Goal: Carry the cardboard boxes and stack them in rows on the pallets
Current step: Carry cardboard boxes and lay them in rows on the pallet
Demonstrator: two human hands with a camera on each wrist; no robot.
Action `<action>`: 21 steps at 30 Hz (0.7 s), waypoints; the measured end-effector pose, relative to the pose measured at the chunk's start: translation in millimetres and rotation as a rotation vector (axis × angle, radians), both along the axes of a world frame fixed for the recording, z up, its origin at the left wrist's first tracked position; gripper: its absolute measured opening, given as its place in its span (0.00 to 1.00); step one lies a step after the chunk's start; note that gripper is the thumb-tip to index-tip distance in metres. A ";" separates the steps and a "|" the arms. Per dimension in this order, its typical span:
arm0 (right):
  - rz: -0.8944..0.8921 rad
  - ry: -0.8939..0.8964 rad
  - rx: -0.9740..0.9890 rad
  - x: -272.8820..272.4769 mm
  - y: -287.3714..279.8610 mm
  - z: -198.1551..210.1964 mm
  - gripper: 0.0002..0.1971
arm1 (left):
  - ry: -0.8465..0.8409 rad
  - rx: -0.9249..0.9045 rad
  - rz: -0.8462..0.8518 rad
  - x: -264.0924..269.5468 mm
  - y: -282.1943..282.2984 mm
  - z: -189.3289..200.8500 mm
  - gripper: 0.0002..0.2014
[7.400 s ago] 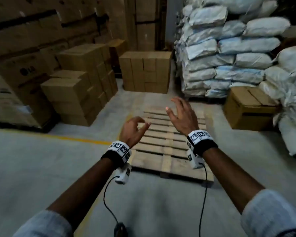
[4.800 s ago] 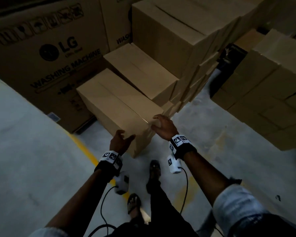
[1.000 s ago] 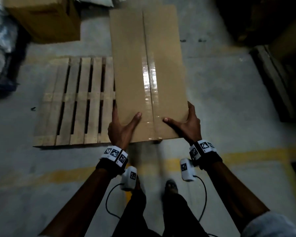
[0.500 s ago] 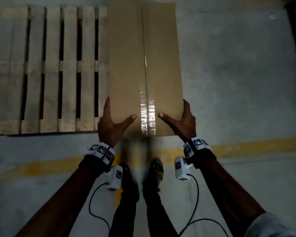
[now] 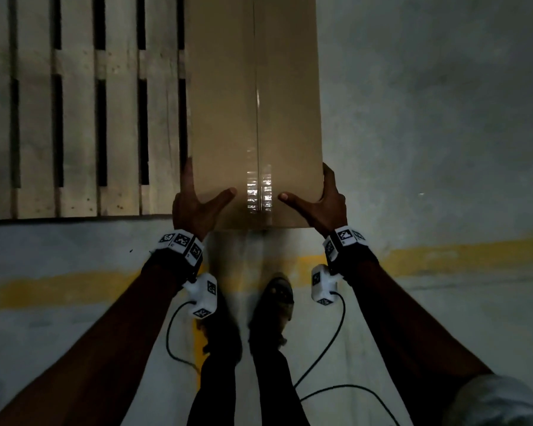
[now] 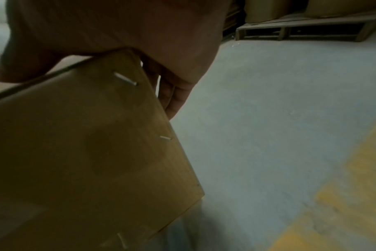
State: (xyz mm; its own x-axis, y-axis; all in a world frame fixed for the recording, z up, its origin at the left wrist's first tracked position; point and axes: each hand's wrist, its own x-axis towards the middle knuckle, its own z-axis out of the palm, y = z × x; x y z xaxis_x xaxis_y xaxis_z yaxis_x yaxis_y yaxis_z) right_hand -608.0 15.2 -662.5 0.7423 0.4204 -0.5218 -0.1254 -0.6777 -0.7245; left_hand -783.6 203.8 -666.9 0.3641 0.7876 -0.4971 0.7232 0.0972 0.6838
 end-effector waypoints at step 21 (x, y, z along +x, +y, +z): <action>-0.187 0.351 -0.078 -19.4 -11.6 -34.8 0.51 | 0.087 -0.284 0.184 -28.2 -27.2 -53.7 0.57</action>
State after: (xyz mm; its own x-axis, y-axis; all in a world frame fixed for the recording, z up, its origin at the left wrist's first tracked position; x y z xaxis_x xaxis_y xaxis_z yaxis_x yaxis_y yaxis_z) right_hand -627.4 3.6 -697.3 0.5730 0.2438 -0.7824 -0.4829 -0.6709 -0.5627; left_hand -811.8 176.6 -720.7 0.1754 0.6623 -0.7285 0.7302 0.4088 0.5475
